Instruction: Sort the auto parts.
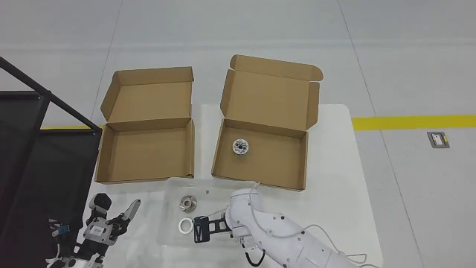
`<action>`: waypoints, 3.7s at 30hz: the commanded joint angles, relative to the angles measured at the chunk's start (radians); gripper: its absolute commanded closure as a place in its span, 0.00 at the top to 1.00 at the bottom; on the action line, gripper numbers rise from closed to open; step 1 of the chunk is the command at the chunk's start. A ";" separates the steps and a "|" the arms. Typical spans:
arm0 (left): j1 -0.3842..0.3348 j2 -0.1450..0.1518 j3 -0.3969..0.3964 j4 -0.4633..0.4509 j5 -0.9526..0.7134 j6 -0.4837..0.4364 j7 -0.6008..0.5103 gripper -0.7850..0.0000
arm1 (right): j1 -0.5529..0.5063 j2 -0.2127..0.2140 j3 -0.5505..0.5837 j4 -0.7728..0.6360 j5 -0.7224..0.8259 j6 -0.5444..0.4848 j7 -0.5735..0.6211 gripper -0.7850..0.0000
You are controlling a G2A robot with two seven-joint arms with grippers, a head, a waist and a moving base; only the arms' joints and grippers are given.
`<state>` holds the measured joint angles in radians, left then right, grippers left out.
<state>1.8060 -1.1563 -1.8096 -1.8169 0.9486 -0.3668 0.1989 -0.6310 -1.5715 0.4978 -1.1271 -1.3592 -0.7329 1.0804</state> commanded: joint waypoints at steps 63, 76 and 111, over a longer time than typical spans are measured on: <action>0.000 0.000 0.000 0.000 0.000 0.000 0.000 1.00 | 0.042 -0.061 -0.003 0.082 0.001 0.087 0.047 0.00; 0.000 0.000 0.000 0.000 0.000 0.000 0.000 1.00 | -0.079 0.026 0.146 -0.181 -0.110 0.062 -0.107 0.00; 0.000 0.000 0.000 0.000 0.000 0.000 0.000 1.00 | -0.455 0.184 0.655 -0.488 -0.249 0.304 -0.881 0.00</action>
<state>1.8060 -1.1563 -1.8096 -1.8169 0.9486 -0.3668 0.1989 -1.1036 -1.3855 1.1584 -1.6329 -1.6173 -0.4465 0.0809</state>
